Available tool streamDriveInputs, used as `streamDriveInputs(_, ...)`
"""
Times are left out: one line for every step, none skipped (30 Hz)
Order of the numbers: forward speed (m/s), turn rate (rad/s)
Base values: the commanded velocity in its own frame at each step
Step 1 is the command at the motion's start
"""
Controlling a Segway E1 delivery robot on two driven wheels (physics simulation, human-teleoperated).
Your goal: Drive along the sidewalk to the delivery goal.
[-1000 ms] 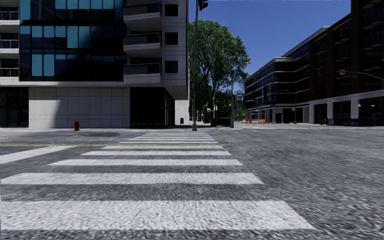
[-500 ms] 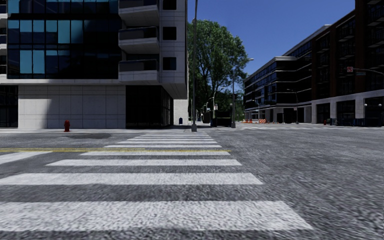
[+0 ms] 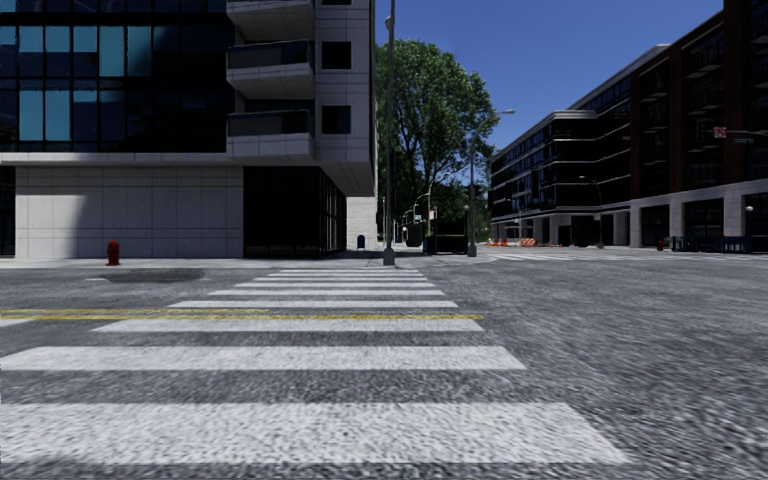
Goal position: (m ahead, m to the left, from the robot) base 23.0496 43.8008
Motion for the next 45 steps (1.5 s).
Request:
streamDriveInputs(2.00, 0.00)
streamDriveInputs(2.00, 0.00)
streamDriveInputs(2.00, 0.00)
streamDriveInputs(2.00, 0.00)
streamDriveInputs(2.00, 0.00)
streamDriveInputs(2.00, 0.00)
streamDriveInputs(2.00, 0.00)
streamDriveInputs(2.00, 0.00)
streamDriveInputs(2.00, 0.00)
streamDriveInputs(2.00, 0.00)
streamDriveInputs(2.00, 0.00)
streamDriveInputs(2.00, 0.00)
streamDriveInputs(2.00, 0.00)
streamDriveInputs(2.00, 0.00)
streamDriveInputs(2.00, 0.00)
streamDriveInputs(2.00, 0.00)
streamDriveInputs(2.00, 0.00)
streamDriveInputs(2.00, 0.00)
streamDriveInputs(2.00, 0.00)
streamDriveInputs(2.00, 0.00)
streamDriveInputs(2.00, 0.00)
streamDriveInputs(2.00, 0.00)
streamDriveInputs(2.00, 0.00)
streamDriveInputs(2.00, 0.00)
streamDriveInputs(2.00, 0.00)
streamDriveInputs(2.00, 0.00)
streamDriveInputs(2.00, 0.00)
streamDriveInputs(2.00, 0.00)
streamDriveInputs(2.00, 0.00)
streamDriveInputs(2.00, 0.00)
streamDriveInputs(2.00, 0.00)
streamDriveInputs(2.00, 0.00)
streamDriveInputs(2.00, 0.00)
streamDriveInputs(2.00, 0.00)
streamDriveInputs(2.00, 0.00)
streamDriveInputs(2.00, 0.00)
streamDriveInputs(2.00, 0.00)
streamDriveInputs(2.00, 0.00)
streamDriveInputs(2.00, 0.00)
streamDriveInputs(2.00, 0.00)
streamDriveInputs(2.00, 0.00)
streamDriveInputs(2.00, 0.00)
streamDriveInputs(2.00, 0.00)
streamDriveInputs(2.00, 0.00)
streamDriveInputs(2.00, 0.00)
